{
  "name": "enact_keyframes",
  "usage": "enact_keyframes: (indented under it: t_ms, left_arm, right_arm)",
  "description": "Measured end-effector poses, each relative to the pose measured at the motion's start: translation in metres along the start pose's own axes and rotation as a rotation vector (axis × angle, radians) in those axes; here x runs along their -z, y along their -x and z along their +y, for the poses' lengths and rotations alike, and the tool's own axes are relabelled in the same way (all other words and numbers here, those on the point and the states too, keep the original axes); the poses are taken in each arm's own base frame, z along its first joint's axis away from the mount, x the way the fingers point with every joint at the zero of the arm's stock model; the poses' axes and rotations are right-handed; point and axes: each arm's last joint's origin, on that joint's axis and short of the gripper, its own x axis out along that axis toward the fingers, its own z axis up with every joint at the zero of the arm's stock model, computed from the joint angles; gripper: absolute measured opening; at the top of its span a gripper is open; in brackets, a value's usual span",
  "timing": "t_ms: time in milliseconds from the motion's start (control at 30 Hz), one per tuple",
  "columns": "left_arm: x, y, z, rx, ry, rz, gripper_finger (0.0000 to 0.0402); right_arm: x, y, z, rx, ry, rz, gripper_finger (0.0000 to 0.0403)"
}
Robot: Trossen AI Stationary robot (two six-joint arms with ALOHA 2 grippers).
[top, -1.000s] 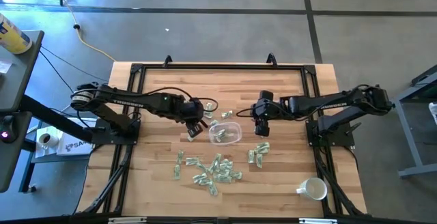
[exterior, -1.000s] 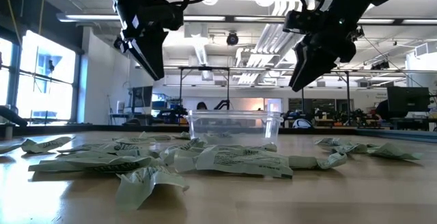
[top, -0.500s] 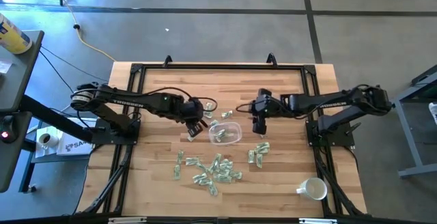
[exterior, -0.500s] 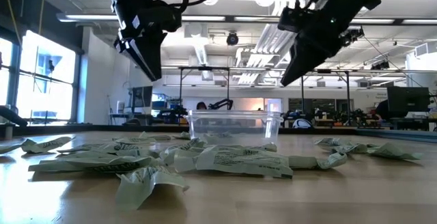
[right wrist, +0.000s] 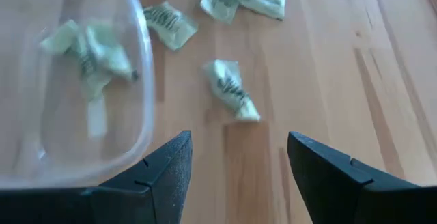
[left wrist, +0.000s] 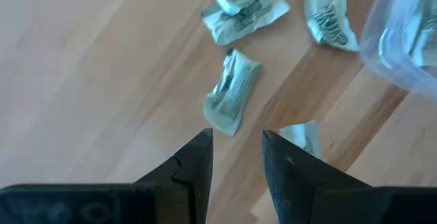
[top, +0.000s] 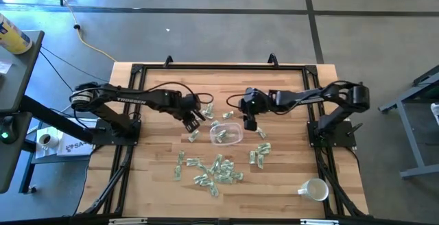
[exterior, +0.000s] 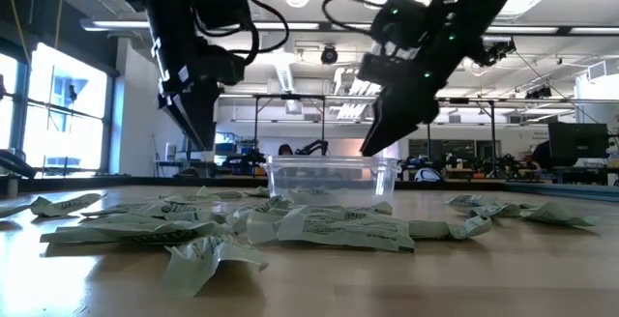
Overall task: Pick and place Stevia / Truvia into bins
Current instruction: Put the stevia packet into the transparent container
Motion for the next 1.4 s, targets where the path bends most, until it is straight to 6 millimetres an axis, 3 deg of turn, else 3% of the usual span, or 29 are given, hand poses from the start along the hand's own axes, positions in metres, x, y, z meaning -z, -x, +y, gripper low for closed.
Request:
enact_keyframes:
  t_ms: [267, 433, 733, 1067, 1400]
  left_arm:
    - [-0.006, -0.016, 0.031, 0.053, -0.002, -0.002, 0.0159]
    - [-0.007, -0.021, 0.047, 0.06, -0.006, 0.004, 0.0159]
    - [-0.009, -0.025, 0.065, 0.066, -0.008, 0.002, 0.0159]
    - [-0.013, -0.025, 0.069, 0.099, -0.005, -0.031, 0.0159]
    - [-0.012, -0.025, 0.069, 0.096, 0.005, -0.018, 0.0159]
  right_arm:
    - [-0.026, -0.04, -0.026, -0.074, -0.041, 0.101, 0.0222]
    - [-0.028, -0.061, -0.032, -0.112, -0.012, 0.216, 0.0221]
    - [-0.024, -0.064, -0.034, -0.148, 0.03, 0.237, 0.0201]
    - [-0.019, -0.071, -0.042, -0.161, 0.027, 0.234, 0.0118]
    - [-0.028, -0.072, -0.036, -0.063, 0.165, 0.246, 0.0117]
